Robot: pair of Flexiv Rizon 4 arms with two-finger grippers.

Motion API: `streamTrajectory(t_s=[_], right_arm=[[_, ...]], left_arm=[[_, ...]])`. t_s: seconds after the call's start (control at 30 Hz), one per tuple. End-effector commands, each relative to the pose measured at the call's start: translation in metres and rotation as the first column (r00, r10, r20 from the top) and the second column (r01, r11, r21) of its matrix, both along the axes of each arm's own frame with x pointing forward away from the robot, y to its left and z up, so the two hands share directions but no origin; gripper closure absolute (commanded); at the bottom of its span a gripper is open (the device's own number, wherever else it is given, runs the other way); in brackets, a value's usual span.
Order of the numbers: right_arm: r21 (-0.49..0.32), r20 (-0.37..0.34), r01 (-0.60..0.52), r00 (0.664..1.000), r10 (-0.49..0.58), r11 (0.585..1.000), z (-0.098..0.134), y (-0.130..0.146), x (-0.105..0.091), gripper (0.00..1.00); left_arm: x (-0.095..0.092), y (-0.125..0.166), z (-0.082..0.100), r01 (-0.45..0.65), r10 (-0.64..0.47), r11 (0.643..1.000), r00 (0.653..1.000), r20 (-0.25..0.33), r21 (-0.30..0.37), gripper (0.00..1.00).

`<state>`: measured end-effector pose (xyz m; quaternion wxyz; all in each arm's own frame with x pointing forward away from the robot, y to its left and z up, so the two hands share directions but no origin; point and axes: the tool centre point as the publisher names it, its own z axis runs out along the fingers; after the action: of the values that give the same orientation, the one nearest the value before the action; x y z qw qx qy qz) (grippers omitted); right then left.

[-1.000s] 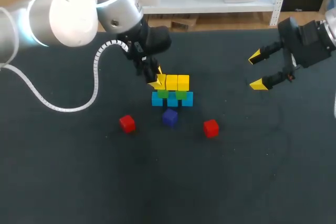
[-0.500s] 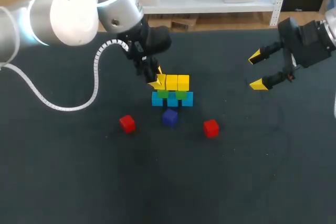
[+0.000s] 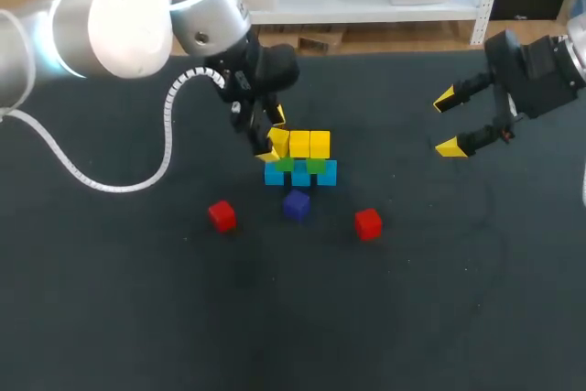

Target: Place the blue cubes, place green cubes on the blue cubes, place the yellow cubes on the green cubes, then place the red cubes on the yellow cubes, and place purple cube on the red cubes.

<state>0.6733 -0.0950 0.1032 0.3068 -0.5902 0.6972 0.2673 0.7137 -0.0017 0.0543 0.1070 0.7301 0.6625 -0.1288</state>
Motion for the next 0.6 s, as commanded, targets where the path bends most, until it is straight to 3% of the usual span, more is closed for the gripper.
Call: streamTrajectory(t_s=[0.03,0.17,0.33,0.43,0.47,0.5,0.57,0.6], right_arm=[[0.003,0.0,-0.001,1.0,0.001,1.0,-0.001,0.0,0.001,0.0],[0.003,0.0,-0.001,1.0,0.001,1.0,-0.001,0.0,0.001,0.0],[0.003,0.0,-0.001,1.0,0.001,1.0,-0.001,0.0,0.001,0.0],[0.003,0.0,-0.001,1.0,0.001,1.0,-0.001,0.0,0.001,0.0],[0.003,0.0,-0.001,1.0,0.001,1.0,-0.001,0.0,0.001,0.0],[0.003,0.0,-0.001,1.0,0.001,1.0,-0.001,0.0,0.001,0.0],[0.003,0.0,-0.001,1.0,0.001,1.0,-0.001,0.0,0.001,0.0],[0.003,0.0,-0.001,1.0,0.001,1.0,-0.001,0.0,0.001,0.0]], left_arm=[[0.0,0.003,0.007,0.004,-0.004,1.0,1.0,0.008,-0.005,0.0],[-0.004,0.01,0.017,0.01,-0.01,1.0,0.999,0.035,-0.017,0.0],[-0.01,0.027,0.031,0.007,-0.006,1.0,0.997,0.081,-0.02,0.16],[-0.012,0.038,0.036,0.004,-0.003,1.0,0.995,0.097,-0.01,0.38],[-0.012,0.042,0.035,0.0,0.001,1.0,0.995,0.101,-0.007,0.58],[-0.011,0.046,0.035,-0.009,0.01,1.0,0.995,0.102,-0.003,0.68],[-0.01,0.052,0.032,-0.025,0.024,1.0,0.995,0.099,0.005,1.0],[-0.009,0.054,0.03,-0.026,0.025,1.0,0.995,0.098,0.006,1.0]])
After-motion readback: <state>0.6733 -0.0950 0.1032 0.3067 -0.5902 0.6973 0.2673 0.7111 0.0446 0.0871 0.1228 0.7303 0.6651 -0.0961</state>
